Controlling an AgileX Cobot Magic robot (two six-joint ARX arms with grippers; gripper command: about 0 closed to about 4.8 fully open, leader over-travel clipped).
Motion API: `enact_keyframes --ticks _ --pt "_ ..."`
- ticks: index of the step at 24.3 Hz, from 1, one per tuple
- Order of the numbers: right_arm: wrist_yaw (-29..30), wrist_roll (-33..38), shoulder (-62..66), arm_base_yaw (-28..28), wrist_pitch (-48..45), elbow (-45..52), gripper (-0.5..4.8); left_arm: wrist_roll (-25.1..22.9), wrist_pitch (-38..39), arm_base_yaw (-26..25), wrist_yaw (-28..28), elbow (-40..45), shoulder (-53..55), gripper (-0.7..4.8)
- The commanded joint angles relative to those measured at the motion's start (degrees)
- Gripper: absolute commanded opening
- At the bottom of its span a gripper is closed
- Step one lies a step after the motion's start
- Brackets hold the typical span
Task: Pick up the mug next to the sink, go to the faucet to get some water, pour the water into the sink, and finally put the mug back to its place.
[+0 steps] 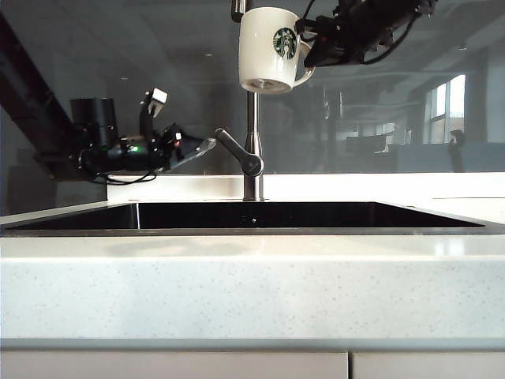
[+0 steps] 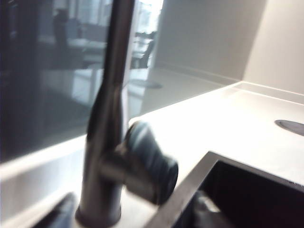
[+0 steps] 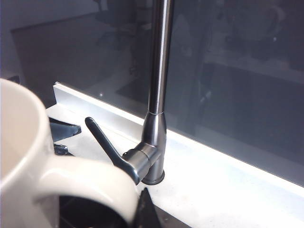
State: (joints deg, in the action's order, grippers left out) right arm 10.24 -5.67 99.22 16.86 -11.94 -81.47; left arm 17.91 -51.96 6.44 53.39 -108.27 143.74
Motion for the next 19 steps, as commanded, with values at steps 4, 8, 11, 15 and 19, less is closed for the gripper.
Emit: enact_keyframes --ticks 4,8,11,15,19 --pt "-3.48 -3.45 4.63 2.03 4.26 -10.88 -0.06 -0.15 4.11 2.01 -0.55 -11.76 4.07 3.82" --pt "-4.15 -4.85 8.41 3.19 5.18 -16.61 -0.06 -0.72 4.63 2.71 -0.61 -12.61 4.39 3.82" --pt "-4.26 -4.85 9.94 3.85 5.73 -19.58 -0.06 -2.32 4.76 3.02 -0.76 -12.63 4.57 3.82" --pt "-4.33 -4.85 10.16 3.85 5.40 -20.98 -0.06 -3.58 5.64 3.26 -2.23 -13.35 5.68 3.82" --pt "-4.35 -4.87 10.16 3.85 5.31 -21.14 -0.06 -2.71 6.03 3.26 -1.05 -13.94 6.32 3.81"
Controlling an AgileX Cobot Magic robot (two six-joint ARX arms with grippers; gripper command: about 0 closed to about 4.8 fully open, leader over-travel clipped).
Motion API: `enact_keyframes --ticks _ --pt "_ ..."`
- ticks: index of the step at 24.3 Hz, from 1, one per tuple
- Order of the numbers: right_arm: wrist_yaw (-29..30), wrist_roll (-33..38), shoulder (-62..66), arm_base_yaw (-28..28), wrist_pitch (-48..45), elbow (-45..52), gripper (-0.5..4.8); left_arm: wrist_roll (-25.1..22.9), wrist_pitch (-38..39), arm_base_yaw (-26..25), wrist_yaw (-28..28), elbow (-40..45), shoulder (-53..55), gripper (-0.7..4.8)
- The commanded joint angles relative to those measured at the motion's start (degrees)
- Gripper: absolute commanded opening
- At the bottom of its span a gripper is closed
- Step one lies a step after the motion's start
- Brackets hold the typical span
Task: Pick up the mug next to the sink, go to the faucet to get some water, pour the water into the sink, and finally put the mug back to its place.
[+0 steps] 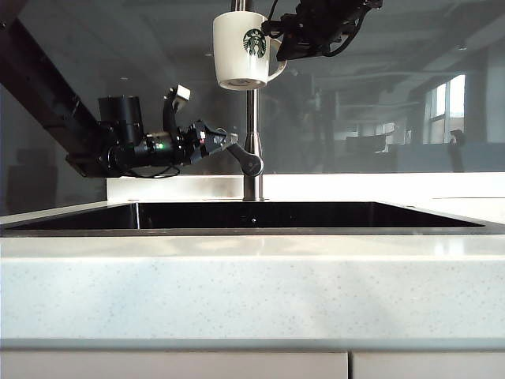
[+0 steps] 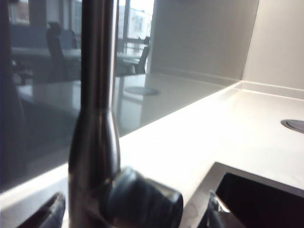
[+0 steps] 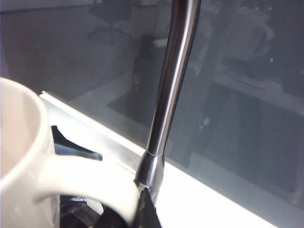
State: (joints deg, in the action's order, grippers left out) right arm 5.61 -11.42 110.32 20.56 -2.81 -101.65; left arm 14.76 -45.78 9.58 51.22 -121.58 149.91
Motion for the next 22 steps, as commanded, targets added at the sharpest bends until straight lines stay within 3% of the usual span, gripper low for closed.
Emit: enact_keyframes --ticks 1,10,13,22 --pt "0.31 0.87 -0.94 0.15 -3.50 -1.42 -0.06 0.48 -0.15 0.11 2.60 -0.63 0.15 3.80" --pt "0.26 0.85 -0.94 0.15 -4.70 -1.92 -0.06 11.69 -12.35 0.04 8.55 -0.63 0.13 3.66" --pt "0.20 0.85 -0.94 0.15 -4.68 -2.03 -0.06 15.10 -13.29 0.04 13.57 -0.63 0.13 3.63" --pt "-1.03 0.85 -0.94 0.15 -4.72 -2.19 -0.06 17.44 -13.51 0.04 18.05 -0.63 0.13 3.63"
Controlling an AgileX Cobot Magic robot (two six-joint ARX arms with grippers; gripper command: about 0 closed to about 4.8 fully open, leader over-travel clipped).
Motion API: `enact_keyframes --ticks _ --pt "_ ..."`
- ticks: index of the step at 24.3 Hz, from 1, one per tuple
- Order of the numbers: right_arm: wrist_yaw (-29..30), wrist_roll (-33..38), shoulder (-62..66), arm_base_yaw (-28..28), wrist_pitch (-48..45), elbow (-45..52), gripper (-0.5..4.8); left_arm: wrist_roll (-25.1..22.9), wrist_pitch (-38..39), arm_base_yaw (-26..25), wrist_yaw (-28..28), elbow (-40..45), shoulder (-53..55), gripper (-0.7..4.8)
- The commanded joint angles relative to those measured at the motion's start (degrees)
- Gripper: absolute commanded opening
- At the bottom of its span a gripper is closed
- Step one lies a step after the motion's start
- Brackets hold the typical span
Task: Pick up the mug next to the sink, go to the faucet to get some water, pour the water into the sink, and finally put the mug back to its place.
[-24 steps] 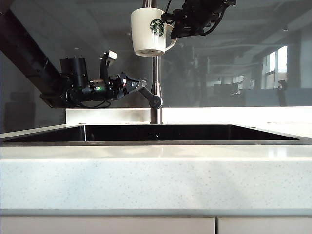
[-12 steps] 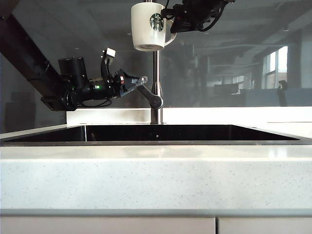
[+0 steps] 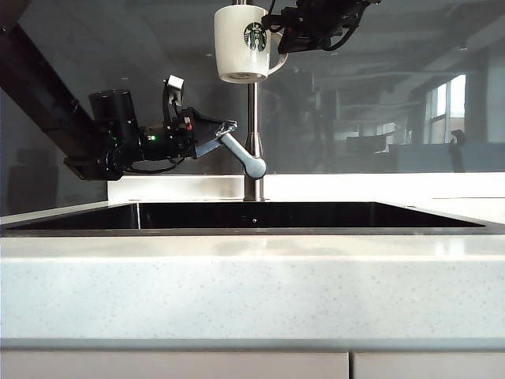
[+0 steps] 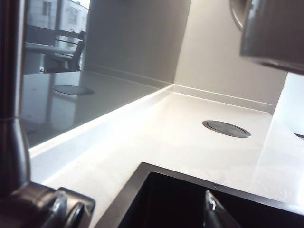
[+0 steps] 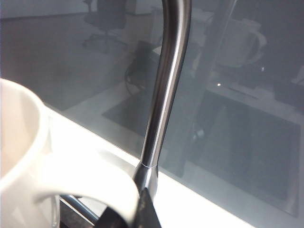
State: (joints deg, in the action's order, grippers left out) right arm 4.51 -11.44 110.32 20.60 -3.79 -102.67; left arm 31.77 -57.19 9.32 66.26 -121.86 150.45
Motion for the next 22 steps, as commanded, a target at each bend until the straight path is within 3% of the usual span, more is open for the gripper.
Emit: enact_keyframes --ticks 1,6,11,16,22 --pt "0.07 0.87 -0.94 0.11 -3.74 -1.16 -0.06 0.44 -2.10 0.31 2.99 -0.35 -0.42 3.63" --pt "0.07 0.87 -0.94 0.11 -3.72 -1.16 -0.06 0.33 -2.29 0.31 2.91 -0.35 -0.42 3.63" --pt "0.07 0.87 -0.94 0.11 -3.69 -1.16 -0.06 -0.50 -2.71 0.28 -1.31 -0.35 -0.42 3.64" --pt "0.07 0.87 -0.94 0.11 -3.50 -1.16 -0.06 -3.63 -2.75 0.28 -6.51 -0.37 -0.42 3.64" --pt "0.07 0.87 -0.94 0.11 -3.30 -1.16 -0.06 -6.56 -1.60 0.26 -8.96 -0.39 -0.42 3.64"
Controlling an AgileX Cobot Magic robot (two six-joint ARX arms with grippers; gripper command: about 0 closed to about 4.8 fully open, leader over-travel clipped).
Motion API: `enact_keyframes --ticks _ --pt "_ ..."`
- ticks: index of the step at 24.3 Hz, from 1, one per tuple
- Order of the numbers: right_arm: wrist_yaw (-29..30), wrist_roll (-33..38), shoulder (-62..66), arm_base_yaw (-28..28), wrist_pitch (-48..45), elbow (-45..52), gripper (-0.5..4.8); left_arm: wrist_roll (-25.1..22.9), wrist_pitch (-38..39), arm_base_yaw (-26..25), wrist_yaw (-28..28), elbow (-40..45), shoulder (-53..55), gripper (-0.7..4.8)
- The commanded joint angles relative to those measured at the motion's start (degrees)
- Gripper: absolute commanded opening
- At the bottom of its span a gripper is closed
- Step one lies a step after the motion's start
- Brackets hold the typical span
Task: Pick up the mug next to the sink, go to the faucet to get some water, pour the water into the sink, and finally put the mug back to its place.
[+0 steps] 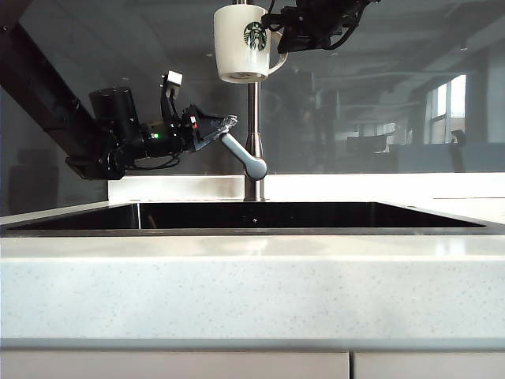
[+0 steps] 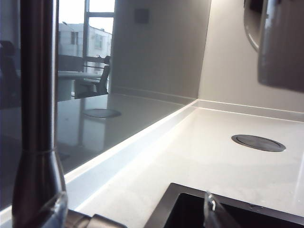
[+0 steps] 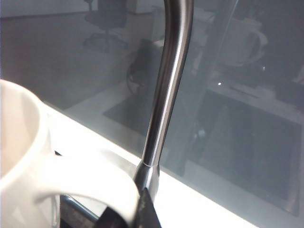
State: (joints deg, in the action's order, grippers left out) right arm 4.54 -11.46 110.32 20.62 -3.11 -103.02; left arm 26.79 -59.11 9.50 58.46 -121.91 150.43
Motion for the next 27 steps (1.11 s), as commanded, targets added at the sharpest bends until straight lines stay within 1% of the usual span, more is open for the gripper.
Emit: enact_keyframes --ticks 1,5,9,12,15,21,24,27 --pt "0.07 0.90 -0.94 0.09 -3.96 -0.81 -0.06 -1.81 0.39 0.07 -1.27 -0.35 -0.39 3.64" --pt "0.07 0.90 -0.96 0.09 -4.00 -0.81 -0.06 -3.45 1.95 0.02 -1.22 -0.35 -0.39 3.64" --pt "0.07 0.90 -0.96 0.09 -4.00 -0.81 -0.06 -4.48 6.97 -0.48 -1.22 -0.35 -0.39 3.64" --pt "0.07 0.90 -0.96 0.09 -4.00 -0.81 -0.06 -4.70 7.26 -0.79 -1.27 -0.35 -0.39 3.64" --pt "0.07 0.90 -0.96 0.09 -4.00 -0.81 -0.06 -6.78 7.85 -0.92 -1.44 -0.35 -0.39 3.64" --pt "0.07 0.92 -0.98 0.09 -4.00 -0.81 -0.06 -7.61 8.41 -0.92 -2.36 -0.35 -0.39 3.64" --pt "0.07 0.92 -1.01 0.09 -4.00 -0.81 -0.06 -9.01 9.46 -0.90 -6.86 -0.28 -0.39 3.64" --pt "0.07 0.92 -1.07 0.09 -4.02 -0.81 -0.06 -10.58 10.32 -0.92 -8.72 -0.31 -0.39 3.64"
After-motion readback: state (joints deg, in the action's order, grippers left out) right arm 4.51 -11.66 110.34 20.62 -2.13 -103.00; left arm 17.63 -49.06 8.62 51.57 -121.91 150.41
